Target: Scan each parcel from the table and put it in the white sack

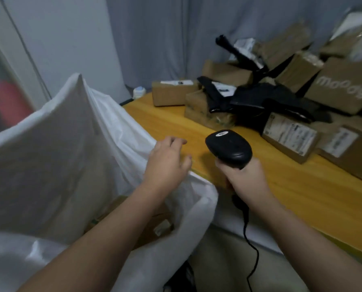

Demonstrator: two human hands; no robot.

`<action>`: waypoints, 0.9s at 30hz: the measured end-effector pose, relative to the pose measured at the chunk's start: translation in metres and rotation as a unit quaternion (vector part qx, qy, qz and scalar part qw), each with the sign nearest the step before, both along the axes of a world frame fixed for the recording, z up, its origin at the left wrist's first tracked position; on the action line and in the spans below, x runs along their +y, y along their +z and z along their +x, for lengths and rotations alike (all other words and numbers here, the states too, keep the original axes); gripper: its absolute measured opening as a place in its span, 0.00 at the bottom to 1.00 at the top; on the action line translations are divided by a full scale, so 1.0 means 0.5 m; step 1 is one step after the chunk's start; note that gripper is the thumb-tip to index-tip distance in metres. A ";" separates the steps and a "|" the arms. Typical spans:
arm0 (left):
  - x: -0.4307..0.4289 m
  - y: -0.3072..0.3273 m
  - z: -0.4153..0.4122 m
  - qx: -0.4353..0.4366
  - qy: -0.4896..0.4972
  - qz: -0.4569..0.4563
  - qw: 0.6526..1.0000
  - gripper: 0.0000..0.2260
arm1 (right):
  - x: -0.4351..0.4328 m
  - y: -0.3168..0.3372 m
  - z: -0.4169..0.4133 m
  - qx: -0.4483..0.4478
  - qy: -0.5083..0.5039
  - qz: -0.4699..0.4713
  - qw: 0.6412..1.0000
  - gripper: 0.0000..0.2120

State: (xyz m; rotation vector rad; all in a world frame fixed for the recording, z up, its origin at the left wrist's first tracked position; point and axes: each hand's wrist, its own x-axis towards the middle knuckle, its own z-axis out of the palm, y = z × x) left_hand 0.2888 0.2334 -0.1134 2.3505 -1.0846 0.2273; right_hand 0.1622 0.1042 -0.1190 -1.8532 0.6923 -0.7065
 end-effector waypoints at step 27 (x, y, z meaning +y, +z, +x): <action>-0.520 0.011 -0.251 -0.184 -0.160 0.035 0.969 0.32 | -0.243 0.064 -0.344 -0.121 -0.214 0.151 0.957 0.10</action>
